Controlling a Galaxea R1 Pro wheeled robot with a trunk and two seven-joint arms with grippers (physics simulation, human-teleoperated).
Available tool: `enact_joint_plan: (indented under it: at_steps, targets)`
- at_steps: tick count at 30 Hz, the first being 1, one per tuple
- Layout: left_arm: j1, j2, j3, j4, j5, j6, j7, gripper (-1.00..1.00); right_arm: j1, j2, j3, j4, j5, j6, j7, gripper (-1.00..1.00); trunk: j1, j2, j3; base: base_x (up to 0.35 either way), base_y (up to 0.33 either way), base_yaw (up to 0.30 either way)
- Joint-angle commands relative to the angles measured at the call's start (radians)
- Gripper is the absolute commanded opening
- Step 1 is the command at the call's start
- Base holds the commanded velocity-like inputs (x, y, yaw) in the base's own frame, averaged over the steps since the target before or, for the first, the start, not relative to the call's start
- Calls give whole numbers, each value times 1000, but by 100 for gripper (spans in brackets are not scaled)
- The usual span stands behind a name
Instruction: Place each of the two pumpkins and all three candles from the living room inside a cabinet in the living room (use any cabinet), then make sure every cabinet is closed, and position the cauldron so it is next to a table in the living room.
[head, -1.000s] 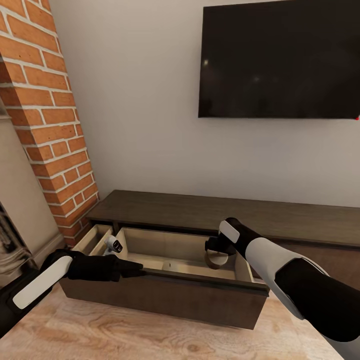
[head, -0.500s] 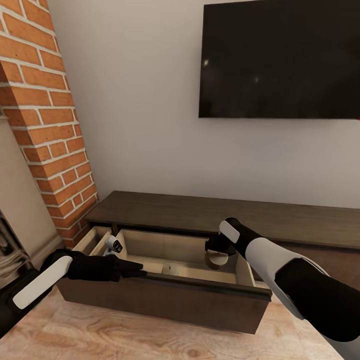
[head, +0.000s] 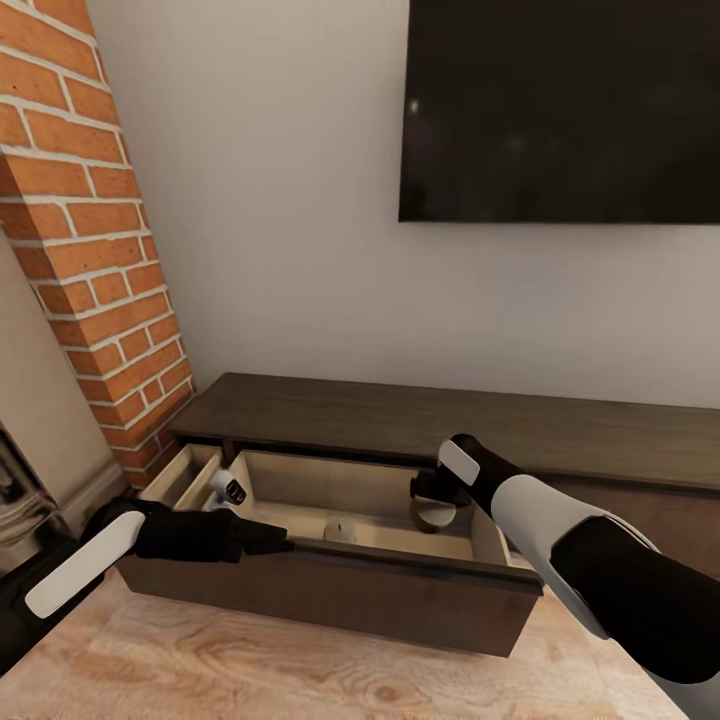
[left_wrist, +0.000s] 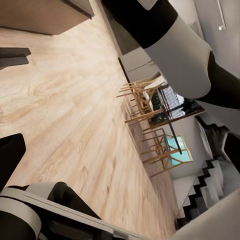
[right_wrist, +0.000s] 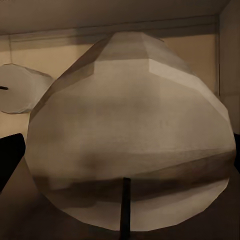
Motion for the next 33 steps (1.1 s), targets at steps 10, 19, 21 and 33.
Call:
enact_joint_plan:
  at_steps: [10, 19, 21, 33]
  targets:
    - [-1, 1, -3, -4, 4, 4, -2, 100, -1, 0, 6, -1, -14, -14, -9, -100, 4, -3, -40, 0, 0, 0]
    - [-1, 1, -4, -4, 4, 4, -2, 100, -1, -1, 6, 5, -14, -17, 23, -100, 8, -5, -71, 0, 0, 0]
    - [-1, 1, -7, -4, 4, 4, -2, 100, -1, -1, 6, 8, -13, -17, 38, -100, 8, -5, -71, 0, 0, 0]
    - [-1, 1, -9, -6, 4, 4, -2, 100, -1, -1, 6, 11, -13, -17, 50, -100, 8, -5, -71, 78, 0, 0]
